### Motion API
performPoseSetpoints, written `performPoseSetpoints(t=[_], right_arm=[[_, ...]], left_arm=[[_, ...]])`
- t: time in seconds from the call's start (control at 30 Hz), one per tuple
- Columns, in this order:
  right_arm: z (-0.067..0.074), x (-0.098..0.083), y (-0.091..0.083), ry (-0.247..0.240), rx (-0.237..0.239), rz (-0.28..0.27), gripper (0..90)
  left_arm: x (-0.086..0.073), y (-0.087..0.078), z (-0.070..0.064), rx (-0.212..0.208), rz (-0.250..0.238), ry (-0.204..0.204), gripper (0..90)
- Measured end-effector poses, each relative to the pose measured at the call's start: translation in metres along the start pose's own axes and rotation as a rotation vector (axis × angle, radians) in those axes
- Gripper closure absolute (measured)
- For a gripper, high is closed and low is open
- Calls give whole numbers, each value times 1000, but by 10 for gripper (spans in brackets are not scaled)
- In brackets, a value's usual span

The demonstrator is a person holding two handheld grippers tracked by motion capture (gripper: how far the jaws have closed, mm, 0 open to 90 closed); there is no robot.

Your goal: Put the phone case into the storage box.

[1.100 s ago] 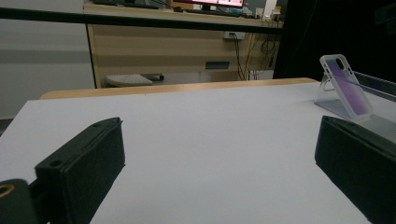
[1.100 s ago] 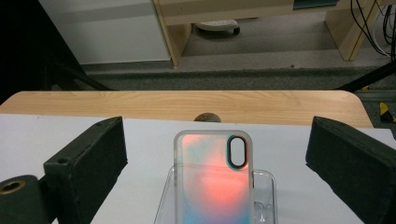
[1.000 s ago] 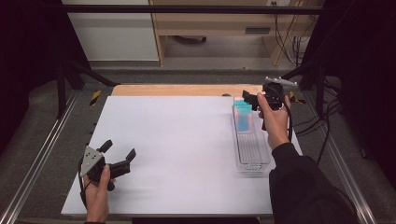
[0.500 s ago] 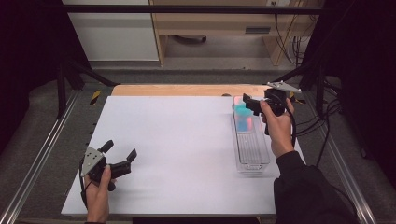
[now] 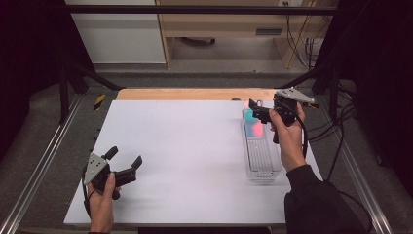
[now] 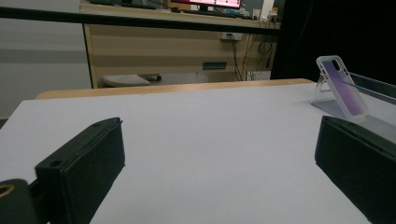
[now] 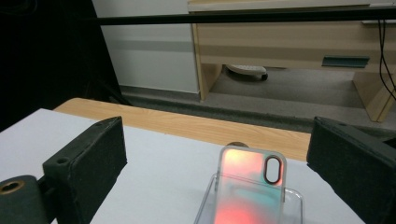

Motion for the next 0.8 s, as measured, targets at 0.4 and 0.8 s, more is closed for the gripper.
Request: performPoseSetpoints(t=[0.4,0.8], right_arm=[[18,2,-8,-2,55,-31,44],[36,-6,-12,-18,101,-20,47]], left_arm=[[0,0,-1,-2,3,9,11],[1,-2,-6,-9,6,27,10]])
Point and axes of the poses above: each handheld gripper's, and its own axes: y roughly forward along the jaws, x roughly out of its top, z roughly to its left, the point moved 9 cm from there along y, roughly forward along the jaws, and after that the axes turned 14 degrees about y, right-handed, at the moved point
